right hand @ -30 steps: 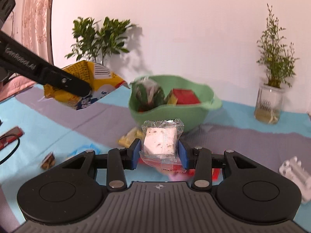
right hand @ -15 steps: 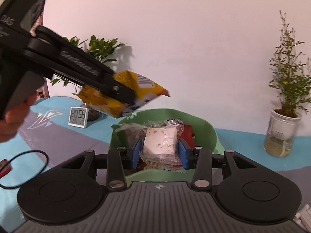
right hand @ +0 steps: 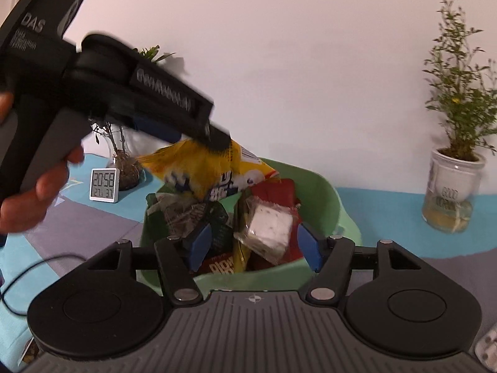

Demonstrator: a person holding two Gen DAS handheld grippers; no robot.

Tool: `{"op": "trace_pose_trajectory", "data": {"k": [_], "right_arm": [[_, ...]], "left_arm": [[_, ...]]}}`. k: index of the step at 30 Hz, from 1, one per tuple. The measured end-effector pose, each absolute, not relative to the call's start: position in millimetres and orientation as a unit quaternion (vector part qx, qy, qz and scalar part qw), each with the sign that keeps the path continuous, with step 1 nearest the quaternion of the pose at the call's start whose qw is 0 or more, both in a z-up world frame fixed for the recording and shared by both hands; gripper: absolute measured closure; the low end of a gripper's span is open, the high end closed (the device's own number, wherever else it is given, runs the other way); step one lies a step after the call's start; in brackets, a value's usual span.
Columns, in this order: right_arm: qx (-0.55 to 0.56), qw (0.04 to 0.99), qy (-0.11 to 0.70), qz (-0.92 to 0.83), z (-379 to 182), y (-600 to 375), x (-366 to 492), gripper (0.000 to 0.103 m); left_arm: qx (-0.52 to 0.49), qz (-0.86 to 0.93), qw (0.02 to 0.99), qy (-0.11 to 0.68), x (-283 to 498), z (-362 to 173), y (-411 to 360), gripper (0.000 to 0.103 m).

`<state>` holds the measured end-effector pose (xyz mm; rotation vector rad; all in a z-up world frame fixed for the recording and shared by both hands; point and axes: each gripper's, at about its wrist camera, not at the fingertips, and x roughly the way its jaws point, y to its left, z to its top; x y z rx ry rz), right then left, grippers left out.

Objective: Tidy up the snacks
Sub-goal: 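Carry the chip bag and white cake over the green bowl and open both tools, then grasp the brown wrapped snack with the left tool while the right grasps the blue-white pack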

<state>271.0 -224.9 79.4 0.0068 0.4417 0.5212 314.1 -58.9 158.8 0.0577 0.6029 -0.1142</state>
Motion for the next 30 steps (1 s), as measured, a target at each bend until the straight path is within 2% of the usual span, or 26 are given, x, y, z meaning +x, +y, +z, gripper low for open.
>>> {"op": "trace_pose_trajectory", "data": {"k": [9,20,30], "right_arm": [[0.024,0.944,0.211,0.252,79.3,-253.0,224.8,0.028],[0.041,0.924,0.271,0.267,40.5,-256.2,161.7,0.025],[0.055,0.909,0.302,0.283,24.2,-242.0,126.7,0.025]], "left_arm": [[0.03,-0.055,0.955,0.291,269.7,173.4,-52.2,0.0],[0.059,-0.001,0.935,0.351,130.6,120.7,-5.0,0.0],[-0.084,0.05,0.895,0.434,74.8,44.6,29.8,0.0]]}}
